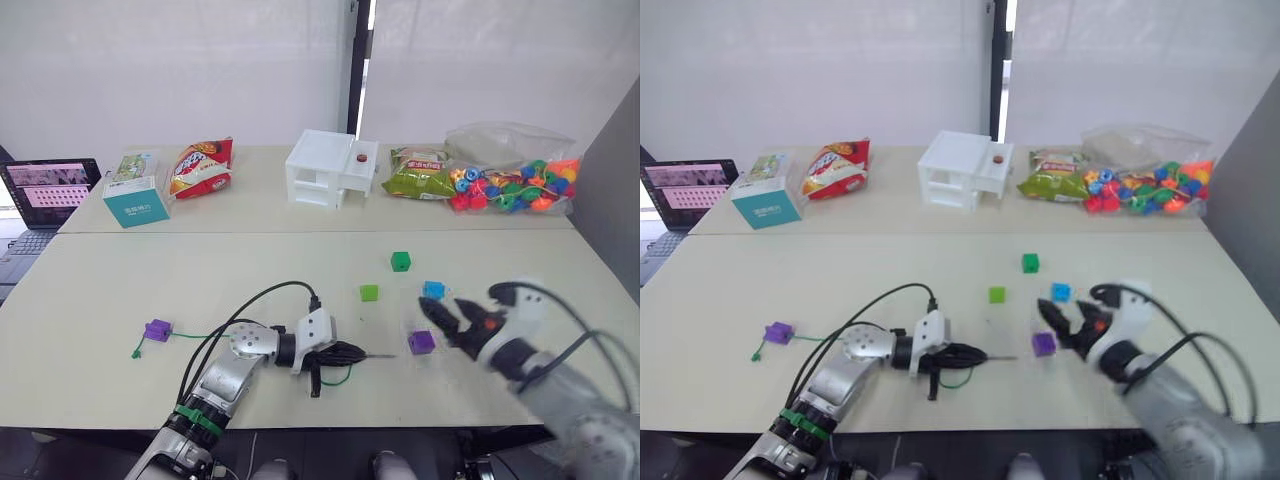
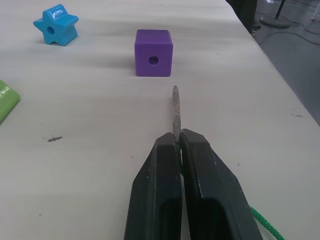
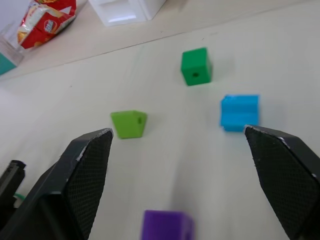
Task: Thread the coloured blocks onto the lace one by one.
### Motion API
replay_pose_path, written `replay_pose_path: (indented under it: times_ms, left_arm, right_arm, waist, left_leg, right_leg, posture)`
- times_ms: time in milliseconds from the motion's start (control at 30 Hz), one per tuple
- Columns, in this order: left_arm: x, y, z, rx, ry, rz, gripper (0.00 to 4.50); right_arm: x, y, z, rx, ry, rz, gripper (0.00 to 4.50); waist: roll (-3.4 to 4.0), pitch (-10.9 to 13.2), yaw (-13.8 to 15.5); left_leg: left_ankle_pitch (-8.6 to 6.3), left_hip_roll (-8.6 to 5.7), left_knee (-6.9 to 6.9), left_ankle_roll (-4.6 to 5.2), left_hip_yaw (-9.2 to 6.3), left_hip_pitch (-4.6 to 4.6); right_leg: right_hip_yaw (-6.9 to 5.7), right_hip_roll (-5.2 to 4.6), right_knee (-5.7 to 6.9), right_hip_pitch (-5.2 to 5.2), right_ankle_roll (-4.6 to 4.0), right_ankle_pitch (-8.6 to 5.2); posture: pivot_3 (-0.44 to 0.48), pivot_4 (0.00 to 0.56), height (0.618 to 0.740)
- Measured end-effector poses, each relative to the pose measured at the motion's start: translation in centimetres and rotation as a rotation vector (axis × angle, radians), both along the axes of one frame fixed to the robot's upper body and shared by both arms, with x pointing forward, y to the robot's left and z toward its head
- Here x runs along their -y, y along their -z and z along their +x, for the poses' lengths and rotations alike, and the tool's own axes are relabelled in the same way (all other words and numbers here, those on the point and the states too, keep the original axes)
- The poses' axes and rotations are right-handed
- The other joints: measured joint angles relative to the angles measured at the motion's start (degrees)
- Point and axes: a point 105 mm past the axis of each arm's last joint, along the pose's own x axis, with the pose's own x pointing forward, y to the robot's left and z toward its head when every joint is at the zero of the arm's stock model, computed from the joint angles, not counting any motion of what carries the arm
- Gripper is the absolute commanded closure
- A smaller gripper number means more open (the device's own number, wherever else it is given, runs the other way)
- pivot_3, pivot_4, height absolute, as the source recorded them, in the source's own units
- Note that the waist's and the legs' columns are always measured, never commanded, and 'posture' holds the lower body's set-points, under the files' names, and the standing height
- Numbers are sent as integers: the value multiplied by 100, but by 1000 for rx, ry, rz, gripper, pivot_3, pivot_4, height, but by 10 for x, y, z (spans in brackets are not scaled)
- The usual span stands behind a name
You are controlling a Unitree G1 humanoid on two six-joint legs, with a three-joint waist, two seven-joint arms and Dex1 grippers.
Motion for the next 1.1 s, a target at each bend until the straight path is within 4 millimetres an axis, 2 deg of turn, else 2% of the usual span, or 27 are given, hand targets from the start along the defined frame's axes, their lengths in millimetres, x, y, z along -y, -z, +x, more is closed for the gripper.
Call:
replay_pose_path:
  times_ms: [100,200,300,400,500,633,833,1000,1100]
  left_arm:
    - [2,-1,1,4,-3,-7,4500]
    - [4,-2,2,6,-11,-13,4500]
    - [3,-2,3,9,-20,-12,4500]
    - [1,-2,4,11,-28,-10,4500]
    - [0,-3,5,15,-40,-11,4500]
    - [-1,-6,7,25,-53,-13,4500]
    - [-3,-7,9,38,-74,-10,4500]
    - [-4,-7,9,42,-80,-10,4500]
    - [-3,-9,9,48,-76,-12,4500]
  right_arm:
    - [-11,-8,0,-25,-221,-173,14]
    - [-28,-18,-3,39,-438,-293,14]
    - [-40,-10,-12,86,-629,-411,14]
    - [-38,10,-15,112,-817,-607,14]
    - [-25,26,-11,44,-945,-734,14]
    - [-21,32,5,70,-1073,-875,14]
    - [-28,53,14,55,-1163,-881,14]
    - [-29,61,13,45,-1195,-891,1473]
    - [-27,61,15,36,-1194,-922,2530]
  waist:
    - [12,3,-41]
    - [10,3,-27]
    - [7,4,10]
    - [6,5,8]
    - [4,7,-6]
    - [3,7,-47]
    - [3,7,10]
    - [4,7,22]
    - [4,7,18]
  left_leg:
    - [-1,0,0,2,14,-1]
    - [0,1,1,3,13,-3]
    - [-1,-3,10,4,12,-11]
    - [-1,-9,21,4,16,-15]
    - [0,-4,21,2,18,-14]
    - [3,-1,14,-3,20,-11]
    - [6,-8,17,-9,14,-20]
    - [6,-8,16,-10,12,-22]
    - [6,-7,16,-9,12,-22]
  right_leg:
    - [7,-1,-6,-3,0,0]
    - [3,-1,-10,2,3,-2]
    - [2,-4,-13,3,6,-3]
    - [3,-9,-18,3,13,-3]
    - [3,-9,-15,-2,13,-3]
    - [4,-7,-13,-7,12,-3]
    - [4,-10,-15,-12,9,-1]
    - [4,-10,-14,-16,9,-1]
    - [4,-10,-14,-15,9,-1]
  posture:
    - [0,150,740]
    - [0,150,740]
    - [0,150,740]
    - [0,150,740]
    - [0,150,740]
    - [0,150,740]
    - [0,150,740]
    - [0,150,740]
    - [0,150,740]
